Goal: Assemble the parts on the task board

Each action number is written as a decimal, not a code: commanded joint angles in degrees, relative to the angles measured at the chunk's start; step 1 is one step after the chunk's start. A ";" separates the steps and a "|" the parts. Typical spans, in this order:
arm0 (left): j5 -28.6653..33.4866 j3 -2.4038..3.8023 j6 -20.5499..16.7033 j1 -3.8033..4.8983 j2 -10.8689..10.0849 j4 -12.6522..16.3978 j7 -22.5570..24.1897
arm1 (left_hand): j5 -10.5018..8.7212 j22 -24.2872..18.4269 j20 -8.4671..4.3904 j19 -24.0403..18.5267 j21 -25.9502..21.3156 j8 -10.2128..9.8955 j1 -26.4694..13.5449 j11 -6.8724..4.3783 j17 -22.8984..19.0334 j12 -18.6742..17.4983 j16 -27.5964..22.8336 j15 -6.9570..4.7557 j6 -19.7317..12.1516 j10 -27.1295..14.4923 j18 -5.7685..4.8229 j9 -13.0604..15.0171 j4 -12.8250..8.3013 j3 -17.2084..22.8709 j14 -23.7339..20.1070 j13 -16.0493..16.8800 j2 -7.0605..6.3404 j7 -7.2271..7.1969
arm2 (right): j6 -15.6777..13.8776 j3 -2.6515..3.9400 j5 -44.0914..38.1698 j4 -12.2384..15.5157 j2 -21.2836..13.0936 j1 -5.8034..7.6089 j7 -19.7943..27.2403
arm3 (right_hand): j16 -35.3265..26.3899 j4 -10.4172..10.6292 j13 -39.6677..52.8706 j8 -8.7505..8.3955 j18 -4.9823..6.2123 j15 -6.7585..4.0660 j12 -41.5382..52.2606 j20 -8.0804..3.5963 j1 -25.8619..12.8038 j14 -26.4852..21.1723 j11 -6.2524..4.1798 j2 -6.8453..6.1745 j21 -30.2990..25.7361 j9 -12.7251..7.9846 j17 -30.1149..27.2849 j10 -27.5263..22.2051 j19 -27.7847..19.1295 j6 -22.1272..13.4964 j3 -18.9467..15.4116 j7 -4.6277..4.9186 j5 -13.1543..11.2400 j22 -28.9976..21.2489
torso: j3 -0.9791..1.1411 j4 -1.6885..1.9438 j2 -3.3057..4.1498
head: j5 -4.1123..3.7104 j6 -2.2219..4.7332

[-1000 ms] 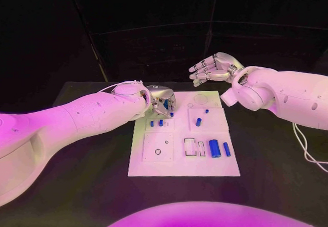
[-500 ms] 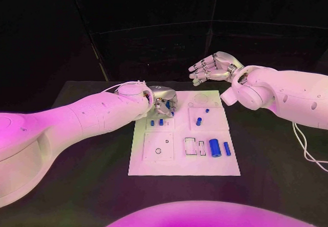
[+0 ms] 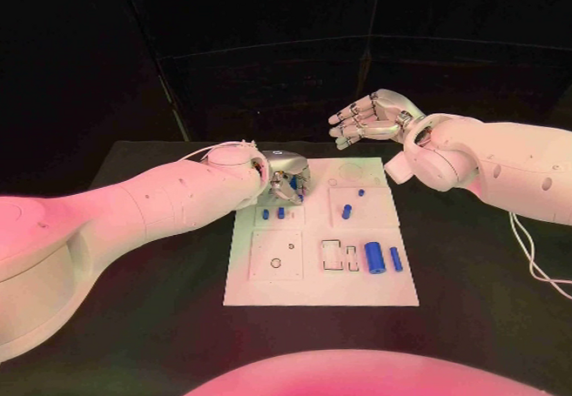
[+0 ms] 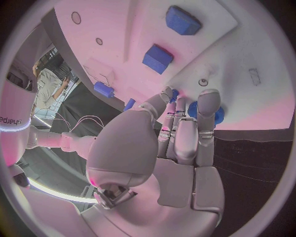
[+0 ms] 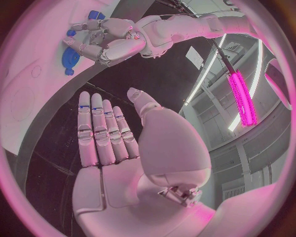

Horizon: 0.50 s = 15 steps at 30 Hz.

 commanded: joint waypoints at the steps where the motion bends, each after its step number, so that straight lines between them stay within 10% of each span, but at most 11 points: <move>1: -0.28 -0.09 2.11 -0.13 0.12 -0.15 -1.43 | 0.02 0.39 -0.15 0.48 0.52 -0.23 -0.03 -0.01 0.10 -0.32 0.34 0.04 0.78 0.93 -0.83 -0.09 0.03 0.78 0.48 -0.03 0.43 -0.11 | 0.26 0.04 -0.07 0.05 0.06 0.12 0.40 | 0.30 0.01 0.08 0.27 0.18 -0.07 0.26 -0.12 -0.14 -0.32 -0.12 0.56 -0.30 0.08 -0.06 -0.38 0.34 -0.27 -0.48 0.57 0.22 -0.09 | -0.02 0.02 0.03 | 0.02 -0.08; 15: -0.57 -0.08 3.41 -0.27 0.29 -0.41 -2.95 | 0.06 3.21 -0.72 0.89 3.07 -0.42 2.51 -0.46 0.45 -1.06 1.13 -0.48 3.13 4.10 -1.15 -0.35 -2.28 7.40 0.74 0.20 2.19 -0.13 | 0.30 0.04 -0.07 0.02 0.15 0.12 0.39 | 0.30 0.01 0.08 0.27 0.18 -0.07 0.26 -0.12 -0.14 -0.32 -0.12 0.56 -0.30 0.08 -0.06 -0.38 0.34 -0.27 -0.48 0.57 0.22 -0.09 | 0.00 0.02 -0.03 | 0.13 -0.21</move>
